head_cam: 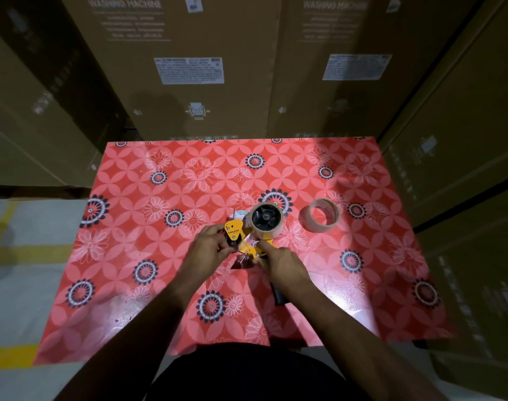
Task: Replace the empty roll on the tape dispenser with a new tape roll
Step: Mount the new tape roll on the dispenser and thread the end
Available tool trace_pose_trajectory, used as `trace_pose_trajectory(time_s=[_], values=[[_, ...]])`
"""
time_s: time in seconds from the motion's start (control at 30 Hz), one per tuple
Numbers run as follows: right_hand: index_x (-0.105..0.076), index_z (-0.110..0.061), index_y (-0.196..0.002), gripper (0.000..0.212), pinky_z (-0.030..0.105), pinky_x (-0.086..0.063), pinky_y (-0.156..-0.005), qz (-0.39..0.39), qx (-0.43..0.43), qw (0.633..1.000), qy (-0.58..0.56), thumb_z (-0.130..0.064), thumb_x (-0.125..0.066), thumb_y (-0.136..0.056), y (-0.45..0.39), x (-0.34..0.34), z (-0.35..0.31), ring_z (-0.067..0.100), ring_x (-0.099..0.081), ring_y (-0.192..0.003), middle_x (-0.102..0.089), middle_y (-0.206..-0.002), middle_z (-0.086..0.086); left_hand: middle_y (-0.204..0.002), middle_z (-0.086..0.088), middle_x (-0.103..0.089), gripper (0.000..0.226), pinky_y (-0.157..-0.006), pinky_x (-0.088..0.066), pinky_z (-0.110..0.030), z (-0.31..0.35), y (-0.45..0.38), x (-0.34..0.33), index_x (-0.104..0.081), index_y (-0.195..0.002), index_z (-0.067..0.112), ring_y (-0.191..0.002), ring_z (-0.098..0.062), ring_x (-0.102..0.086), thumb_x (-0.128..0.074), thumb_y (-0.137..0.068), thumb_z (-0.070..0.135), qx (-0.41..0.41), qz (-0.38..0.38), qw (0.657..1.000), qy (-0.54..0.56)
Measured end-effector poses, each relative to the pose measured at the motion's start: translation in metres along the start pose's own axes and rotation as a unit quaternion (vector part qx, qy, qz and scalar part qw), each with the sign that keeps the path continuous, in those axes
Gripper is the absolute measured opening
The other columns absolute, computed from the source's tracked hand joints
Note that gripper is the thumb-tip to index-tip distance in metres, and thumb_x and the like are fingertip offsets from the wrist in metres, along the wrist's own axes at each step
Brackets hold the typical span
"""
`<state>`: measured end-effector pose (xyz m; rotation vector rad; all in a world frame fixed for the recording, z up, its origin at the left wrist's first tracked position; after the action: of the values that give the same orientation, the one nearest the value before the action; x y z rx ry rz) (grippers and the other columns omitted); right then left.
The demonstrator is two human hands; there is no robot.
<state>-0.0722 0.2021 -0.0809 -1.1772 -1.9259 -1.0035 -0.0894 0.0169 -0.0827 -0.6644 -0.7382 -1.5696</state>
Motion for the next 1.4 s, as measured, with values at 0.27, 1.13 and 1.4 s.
trace_pose_trajectory(time_s=[0.27,1.13,1.4], values=[[-0.033,-0.049,-0.134,0.042,0.040,-0.046,-0.065,-0.019,0.012,1.000,0.015,-0.039,-0.055,-0.099,-0.007,0.005,0.013,0.039,-0.064,-0.084,-0.066,-0.091,0.021,-0.146,0.009,-0.050,0.023,-0.097,-0.050,-0.025,0.007,-0.002,0.011,-0.056,-0.072,0.013,-0.119,-0.004,-0.054,-0.069,-0.090,0.007,-0.019,-0.110,0.994,0.011],[-0.067,-0.007,-0.081,0.021,0.032,-0.040,-0.051,0.067,0.142,0.972,0.175,-0.026,-0.068,-0.088,-0.011,0.024,-0.032,0.034,-0.069,-0.071,-0.069,-0.080,0.011,-0.112,0.018,-0.059,0.026,-0.095,-0.044,-0.031,0.008,0.007,0.006,-0.054,-0.069,0.034,-0.105,-0.002,-0.048,-0.075,-0.084,0.030,-0.100,-0.128,0.982,-0.099],[-0.065,-0.009,-0.124,0.054,0.036,-0.046,-0.098,-0.079,0.198,0.971,0.105,-0.047,-0.071,-0.086,-0.001,0.017,-0.014,0.031,-0.055,-0.124,-0.056,-0.141,0.013,-0.103,0.022,-0.050,0.023,-0.094,-0.042,-0.028,0.003,0.009,0.003,-0.055,-0.072,0.029,-0.103,-0.002,-0.045,-0.072,-0.087,0.025,-0.087,-0.120,0.985,-0.091]])
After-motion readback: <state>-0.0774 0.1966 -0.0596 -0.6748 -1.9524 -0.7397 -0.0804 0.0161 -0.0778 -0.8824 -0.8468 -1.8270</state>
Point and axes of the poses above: each hand's wrist, its own y-axis away from the middle knuckle, its own x-axis out of the back of the hand, z = x × y, the point moved 8 cm from there along -y, towards the middle knuckle
